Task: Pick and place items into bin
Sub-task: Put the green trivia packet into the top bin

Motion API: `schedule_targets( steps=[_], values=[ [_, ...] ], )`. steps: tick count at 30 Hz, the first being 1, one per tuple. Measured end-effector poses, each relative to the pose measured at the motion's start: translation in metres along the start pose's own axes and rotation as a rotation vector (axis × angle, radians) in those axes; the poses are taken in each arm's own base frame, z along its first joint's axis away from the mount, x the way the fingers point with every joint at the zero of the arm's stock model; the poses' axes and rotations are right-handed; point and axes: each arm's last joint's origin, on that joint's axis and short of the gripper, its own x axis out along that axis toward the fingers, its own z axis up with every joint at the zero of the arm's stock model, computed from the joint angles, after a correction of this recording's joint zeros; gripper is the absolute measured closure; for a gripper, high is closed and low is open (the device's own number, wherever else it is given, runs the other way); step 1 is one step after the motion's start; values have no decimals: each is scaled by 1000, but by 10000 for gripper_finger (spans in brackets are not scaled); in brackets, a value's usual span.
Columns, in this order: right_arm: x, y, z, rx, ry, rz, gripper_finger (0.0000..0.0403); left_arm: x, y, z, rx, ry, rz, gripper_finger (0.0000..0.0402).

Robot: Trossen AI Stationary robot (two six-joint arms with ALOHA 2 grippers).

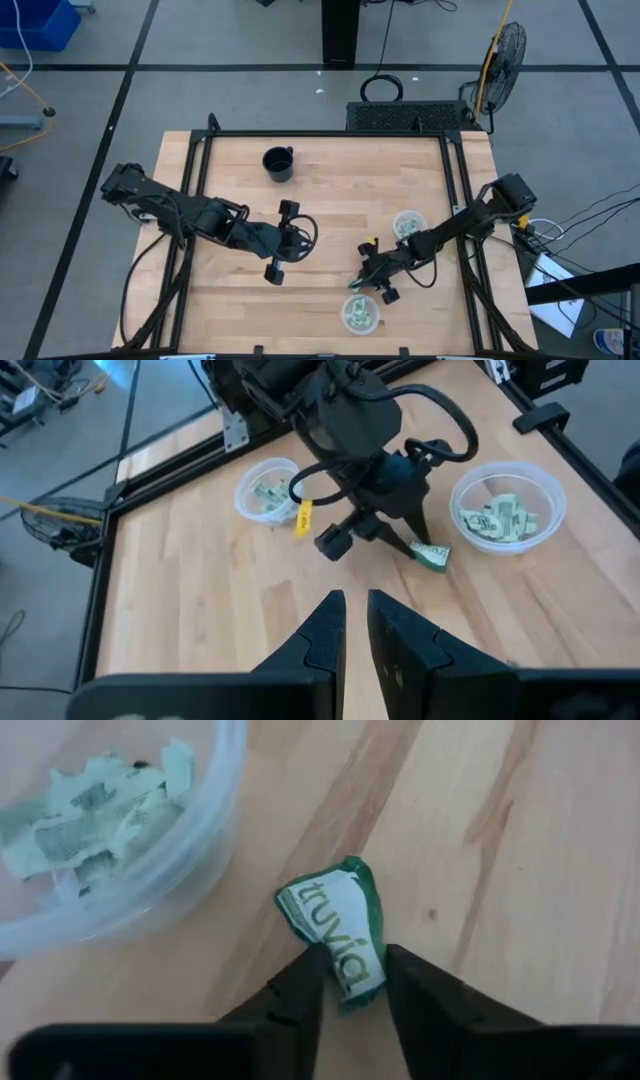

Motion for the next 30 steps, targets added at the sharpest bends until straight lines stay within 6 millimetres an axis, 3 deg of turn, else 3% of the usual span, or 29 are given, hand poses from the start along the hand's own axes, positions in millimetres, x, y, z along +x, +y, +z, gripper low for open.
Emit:
schedule_targets(
  steps=[6,8,14,21,26,30],
  values=[
    [-23,0,6,2,-29,-7,383,0,0,0,-18,-1,-1,350],
    [-37,-1,12,3,-70,-27,391,0,0,0,-19,0,-1,350],
    [-89,-7,6,59,-19,-255,369,0,-1,-1,-30,5,-4,350],
    [-142,-12,-27,270,132,-467,384,0,-1,-4,-58,37,-8,350],
    [-159,-12,-48,412,259,-525,374,0,-1,-4,-58,40,-9,350],
    [-158,-12,-57,471,316,-525,365,0,-1,-4,-58,39,-8,350]
  ],
)
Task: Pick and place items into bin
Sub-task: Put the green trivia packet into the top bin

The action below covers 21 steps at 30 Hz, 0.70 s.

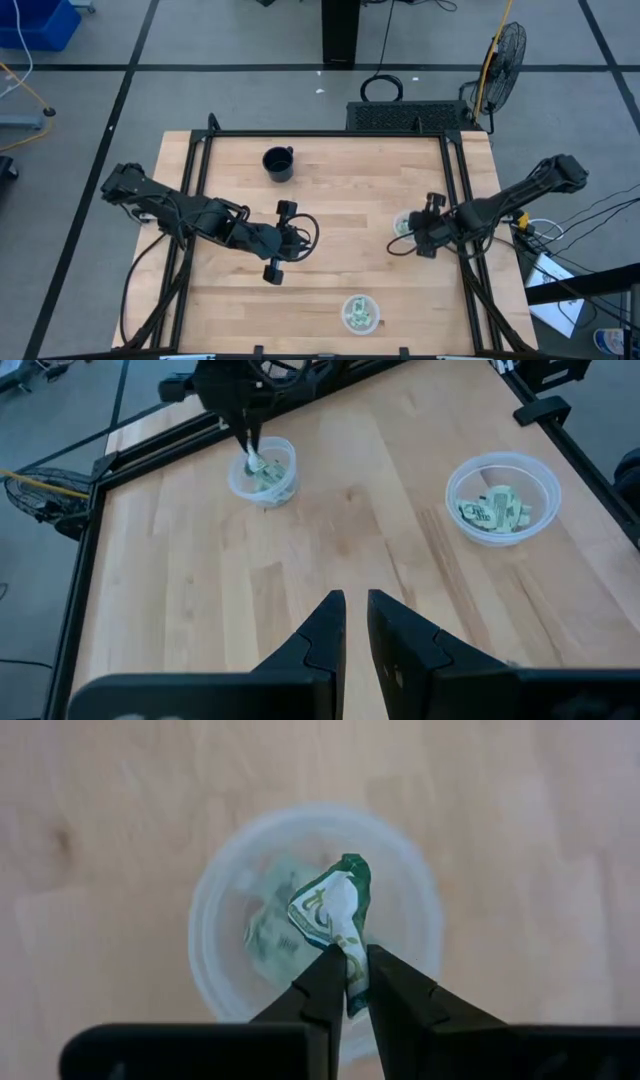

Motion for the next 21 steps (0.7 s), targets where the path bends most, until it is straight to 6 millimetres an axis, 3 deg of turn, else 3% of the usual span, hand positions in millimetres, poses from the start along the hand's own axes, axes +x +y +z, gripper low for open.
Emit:
schedule_targets(
  steps=[7,21],
  values=[
    [11,1,-8,-3,33,8,363,0,0,0,34,-3,2,350],
    [11,2,-7,-6,25,19,361,0,0,1,-77,-8,2,350]
  ],
)
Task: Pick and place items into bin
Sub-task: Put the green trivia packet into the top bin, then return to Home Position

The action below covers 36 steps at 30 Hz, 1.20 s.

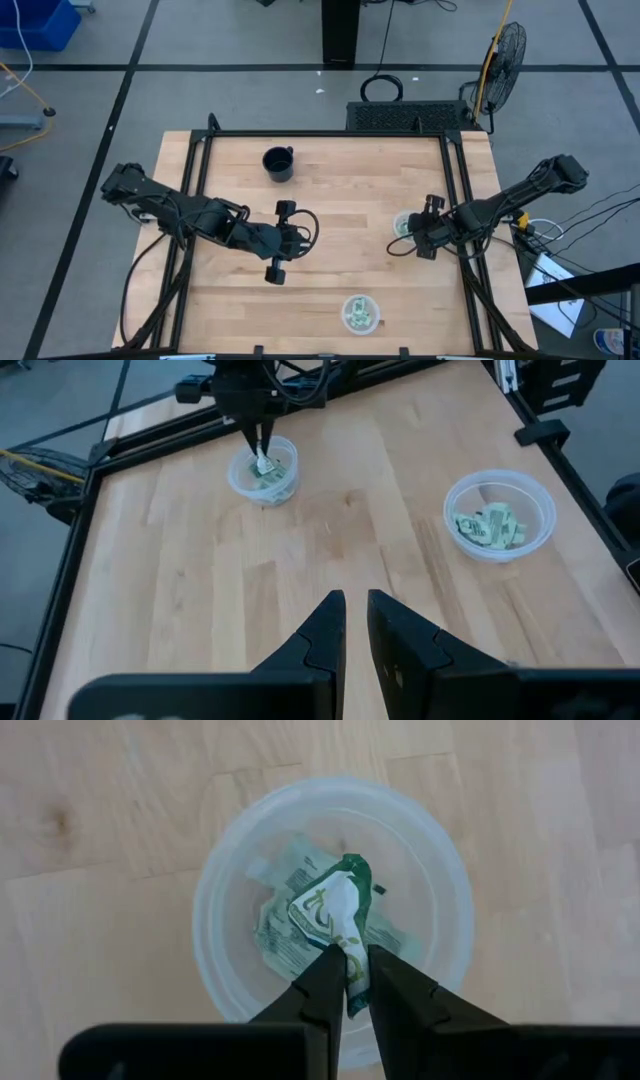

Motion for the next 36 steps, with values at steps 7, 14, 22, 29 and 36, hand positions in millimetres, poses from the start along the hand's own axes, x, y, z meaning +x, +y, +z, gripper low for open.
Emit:
schedule_targets(
  steps=[7,14,22,29,36],
  values=[
    [0,3,3,13,-19,46,316,0,0,0,-1,-1,0,350],
    [0,1,4,-51,-52,-9,251,0,0,0,1,0,-1,350],
    [-12,4,10,52,-57,170,247,0,0,-2,-15,18,0,350],
    [-24,2,5,98,-76,268,259,-31,10,-13,-74,83,6,350],
    [-79,-15,21,-24,-382,405,267,-103,36,-26,-304,-7,59,350]
  ],
)
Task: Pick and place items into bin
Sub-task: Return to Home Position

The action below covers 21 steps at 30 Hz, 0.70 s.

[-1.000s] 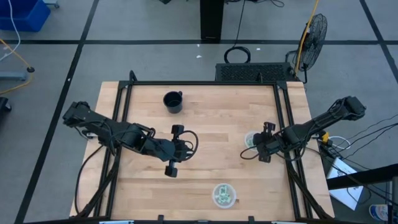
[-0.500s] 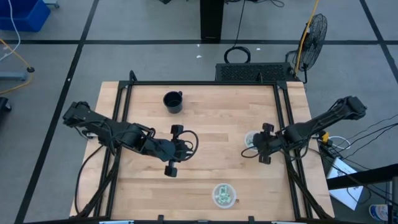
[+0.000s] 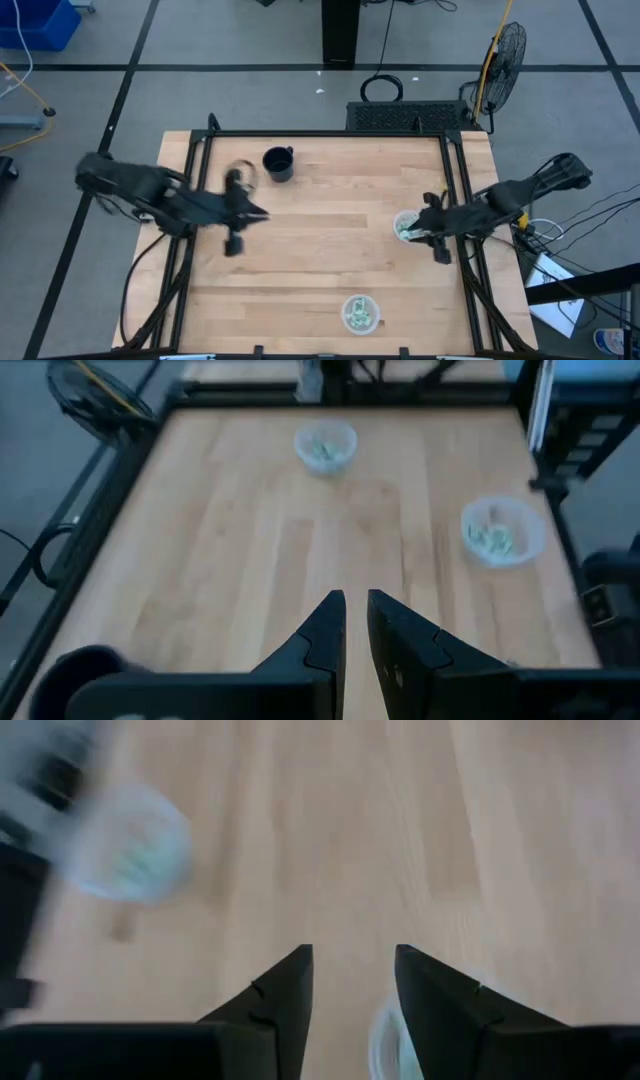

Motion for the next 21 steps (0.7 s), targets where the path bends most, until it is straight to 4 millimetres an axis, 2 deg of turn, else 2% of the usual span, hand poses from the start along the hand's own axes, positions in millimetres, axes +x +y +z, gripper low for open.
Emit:
schedule_targets(
  steps=[3,6,8,10,13,16,21],
  values=[
    [-26,2,17,-130,-202,80,268,-35,16,-4,-38,-80,-19,350],
    [-43,2,25,-181,-387,118,268,-63,29,-13,-53,-153,-45,350],
    [-51,1,28,-157,-463,139,269,-75,36,-25,-50,-182,-58,350],
    [-54,0,26,-143,-474,146,268,-78,42,-40,-65,-192,-66,350],
    [-58,-4,20,-152,-452,139,269,-69,46,-67,-96,-228,-67,350],
    [-54,-5,13,-116,-462,151,270,-48,46,-97,-106,-293,-91,350],
    [-26,-2,-2,-200,-523,268,267,-12,46,-145,-147,-399,-123,350]
  ],
)
